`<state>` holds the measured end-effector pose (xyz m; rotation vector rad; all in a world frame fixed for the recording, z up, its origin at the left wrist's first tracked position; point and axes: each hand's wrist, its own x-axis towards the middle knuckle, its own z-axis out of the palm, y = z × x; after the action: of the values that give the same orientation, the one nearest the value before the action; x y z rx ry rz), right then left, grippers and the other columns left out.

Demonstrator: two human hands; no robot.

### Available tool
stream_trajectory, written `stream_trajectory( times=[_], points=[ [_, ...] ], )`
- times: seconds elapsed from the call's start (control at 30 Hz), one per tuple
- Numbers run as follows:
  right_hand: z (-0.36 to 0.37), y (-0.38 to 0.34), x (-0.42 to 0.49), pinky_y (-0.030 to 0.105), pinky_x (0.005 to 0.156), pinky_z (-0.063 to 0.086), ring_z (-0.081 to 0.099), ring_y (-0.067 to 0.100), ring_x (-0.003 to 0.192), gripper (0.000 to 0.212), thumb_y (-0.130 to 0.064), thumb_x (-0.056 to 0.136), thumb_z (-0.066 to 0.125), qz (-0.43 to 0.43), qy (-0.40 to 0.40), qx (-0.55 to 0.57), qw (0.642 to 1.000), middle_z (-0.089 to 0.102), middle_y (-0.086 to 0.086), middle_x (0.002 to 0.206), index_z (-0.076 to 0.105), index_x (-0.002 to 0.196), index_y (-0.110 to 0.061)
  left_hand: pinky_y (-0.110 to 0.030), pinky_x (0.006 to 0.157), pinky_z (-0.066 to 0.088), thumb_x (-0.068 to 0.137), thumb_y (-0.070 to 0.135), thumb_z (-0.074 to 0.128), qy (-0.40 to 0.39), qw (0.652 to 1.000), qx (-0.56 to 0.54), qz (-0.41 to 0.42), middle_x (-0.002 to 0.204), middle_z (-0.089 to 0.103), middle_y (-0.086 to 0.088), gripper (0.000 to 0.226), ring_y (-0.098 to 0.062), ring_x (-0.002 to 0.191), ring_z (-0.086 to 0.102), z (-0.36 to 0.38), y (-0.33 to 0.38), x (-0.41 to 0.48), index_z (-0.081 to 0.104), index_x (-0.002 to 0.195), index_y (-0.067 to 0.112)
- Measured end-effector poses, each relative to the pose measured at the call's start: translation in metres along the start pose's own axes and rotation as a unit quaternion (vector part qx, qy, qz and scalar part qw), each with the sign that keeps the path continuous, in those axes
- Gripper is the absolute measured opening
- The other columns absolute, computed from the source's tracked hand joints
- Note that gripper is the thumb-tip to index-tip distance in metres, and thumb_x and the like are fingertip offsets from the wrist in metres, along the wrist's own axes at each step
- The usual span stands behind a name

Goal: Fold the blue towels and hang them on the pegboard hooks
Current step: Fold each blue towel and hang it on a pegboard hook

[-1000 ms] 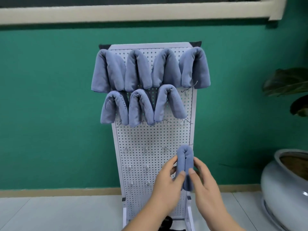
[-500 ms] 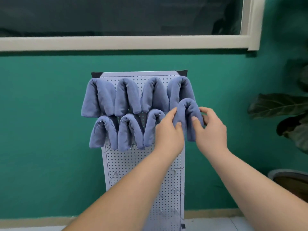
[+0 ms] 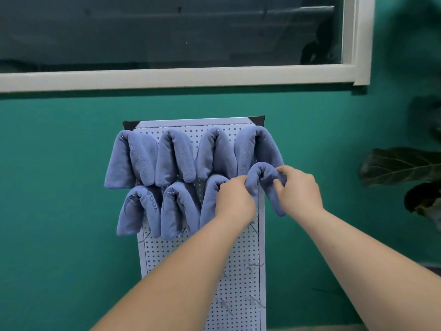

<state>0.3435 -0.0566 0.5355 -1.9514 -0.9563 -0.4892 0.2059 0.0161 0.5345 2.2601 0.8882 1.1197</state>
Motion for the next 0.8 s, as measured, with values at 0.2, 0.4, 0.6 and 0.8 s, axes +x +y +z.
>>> stream_trajectory(
  times=[0.2,0.4,0.6,0.8],
  points=[
    [0.011,-0.006,0.025,0.036,0.073,0.048,0.062,0.033,0.090,0.027,-0.033,0.101,0.057,0.003,0.057,0.026,0.998,0.074,0.006,0.104,0.067,0.126,-0.032,-0.033,0.060,0.044,0.096,0.008,0.042,0.077,0.996,-0.035,-0.026,0.069,0.055,-0.002,0.020,-0.028,0.071,0.057,0.005,0.021,0.013,0.055,0.084,0.016],
    [0.032,0.000,0.007,0.040,0.061,0.051,0.057,0.034,0.071,0.007,-0.026,0.099,0.054,-0.016,0.025,-0.018,0.999,0.066,0.006,0.080,0.061,0.096,-0.023,-0.038,0.080,0.051,0.096,0.007,0.049,0.090,0.995,-0.010,-0.033,0.089,0.063,-0.006,0.015,-0.030,0.089,0.059,0.030,-0.003,0.014,0.062,0.100,0.014],
    [0.049,0.026,-0.032,0.033,0.059,0.047,0.060,0.019,0.070,0.009,-0.023,0.096,0.063,-0.025,-0.022,0.055,0.998,0.064,-0.008,0.077,0.061,0.101,-0.030,-0.035,0.068,0.047,0.100,0.024,0.053,0.042,0.997,0.051,-0.037,0.083,0.061,-0.002,0.014,-0.027,0.079,0.059,0.056,-0.043,-0.003,0.055,0.088,0.018],
    [0.048,0.031,-0.075,0.035,0.078,0.053,0.067,0.013,0.093,0.035,-0.025,0.100,0.065,-0.018,-0.030,0.119,0.992,0.069,-0.022,0.099,0.058,0.129,-0.043,-0.040,0.070,0.056,0.103,0.037,0.061,0.055,0.998,0.018,0.004,0.080,0.067,0.002,0.021,-0.022,0.075,0.064,0.055,-0.059,-0.026,0.065,0.091,0.021]
  ],
)
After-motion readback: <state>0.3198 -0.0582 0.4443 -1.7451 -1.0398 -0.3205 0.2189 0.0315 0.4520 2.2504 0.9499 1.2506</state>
